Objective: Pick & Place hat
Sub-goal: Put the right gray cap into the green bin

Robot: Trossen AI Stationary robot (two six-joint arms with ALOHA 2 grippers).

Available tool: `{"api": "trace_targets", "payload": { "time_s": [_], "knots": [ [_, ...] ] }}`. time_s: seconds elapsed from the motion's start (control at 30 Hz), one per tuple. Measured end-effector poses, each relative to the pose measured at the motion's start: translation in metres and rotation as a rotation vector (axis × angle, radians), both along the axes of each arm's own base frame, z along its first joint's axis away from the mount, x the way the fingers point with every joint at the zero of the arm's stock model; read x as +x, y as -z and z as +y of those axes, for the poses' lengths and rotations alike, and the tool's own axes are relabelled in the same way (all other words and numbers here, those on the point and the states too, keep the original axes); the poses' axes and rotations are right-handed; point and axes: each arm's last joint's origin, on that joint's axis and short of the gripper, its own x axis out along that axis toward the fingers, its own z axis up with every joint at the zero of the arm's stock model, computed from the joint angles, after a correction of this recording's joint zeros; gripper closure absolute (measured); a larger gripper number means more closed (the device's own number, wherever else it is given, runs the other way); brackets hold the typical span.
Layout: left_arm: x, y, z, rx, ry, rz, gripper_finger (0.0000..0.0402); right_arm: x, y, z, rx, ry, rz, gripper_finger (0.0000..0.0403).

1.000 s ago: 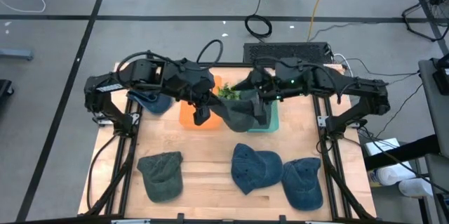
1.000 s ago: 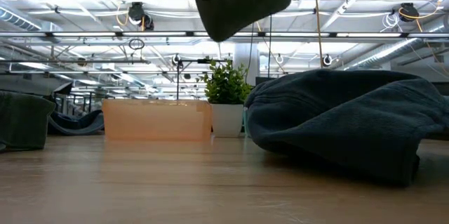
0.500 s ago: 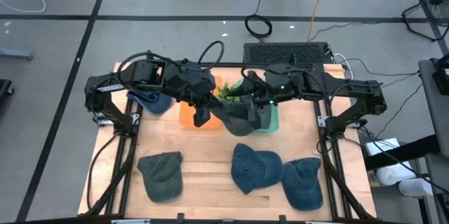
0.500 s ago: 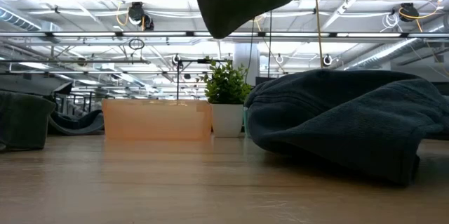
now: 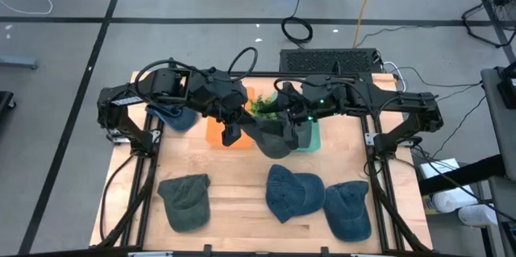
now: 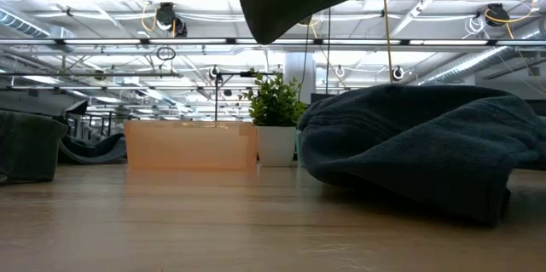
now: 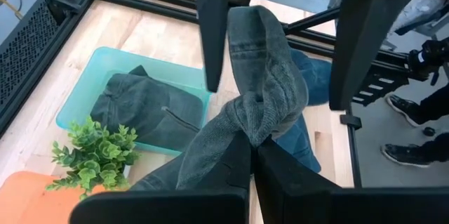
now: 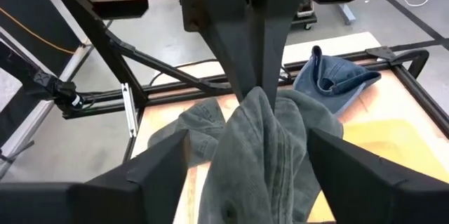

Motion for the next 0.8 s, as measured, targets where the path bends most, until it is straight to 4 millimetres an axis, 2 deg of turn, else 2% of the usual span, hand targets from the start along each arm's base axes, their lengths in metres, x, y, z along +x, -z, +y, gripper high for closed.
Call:
{"api": "trace_targets", "payload": {
  "time_s": [0.8],
  "knots": [
    [0.0000, 0.0001, -0.0004, -0.013, 0.001, 0.001, 0.0399, -0.0012, 0.0026, 0.0000, -0.003, -0.004, 0.029, 0.0364]
  ]
}}
